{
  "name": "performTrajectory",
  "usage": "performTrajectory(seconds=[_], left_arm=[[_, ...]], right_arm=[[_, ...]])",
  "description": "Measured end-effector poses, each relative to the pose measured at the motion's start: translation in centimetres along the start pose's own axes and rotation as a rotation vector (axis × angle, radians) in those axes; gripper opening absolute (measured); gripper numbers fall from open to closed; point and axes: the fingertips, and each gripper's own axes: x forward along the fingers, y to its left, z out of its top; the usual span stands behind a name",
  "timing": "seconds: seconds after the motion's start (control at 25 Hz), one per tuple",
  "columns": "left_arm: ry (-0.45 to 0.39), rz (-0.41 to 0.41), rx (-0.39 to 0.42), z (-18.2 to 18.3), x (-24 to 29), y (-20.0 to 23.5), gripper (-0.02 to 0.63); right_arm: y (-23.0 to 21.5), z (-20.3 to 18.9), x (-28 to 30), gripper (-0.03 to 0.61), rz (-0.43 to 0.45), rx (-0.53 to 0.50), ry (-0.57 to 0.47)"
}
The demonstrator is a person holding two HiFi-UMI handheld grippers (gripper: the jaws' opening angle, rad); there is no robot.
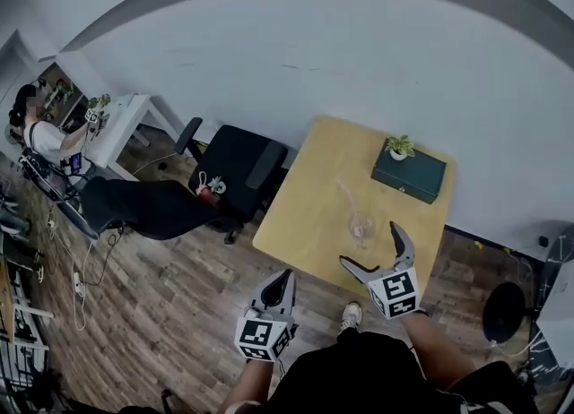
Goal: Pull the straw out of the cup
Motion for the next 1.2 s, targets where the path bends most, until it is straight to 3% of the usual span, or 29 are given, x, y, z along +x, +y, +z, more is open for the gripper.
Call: performTrajectory(seconds=[0.24, 0.52, 1.2], left_arm=[[-0.024, 0.044, -0.015, 1.0, 2.4, 1.0, 0.020], [-0.002, 0.037, -0.029, 0.2, 4.6, 1.0, 0.018], [0.014, -0.052, -0.009, 2.0, 9.6, 5.9, 0.018]], right_arm=[[-1.2, -0.5, 2.0, 0.588, 0.049, -0.006, 0.017], [-2.3, -1.5, 3.8, 0.569, 0.064, 0.005, 0.049], [-4.6, -3.3, 9.5, 0.429, -0.026, -0.018, 0.159]])
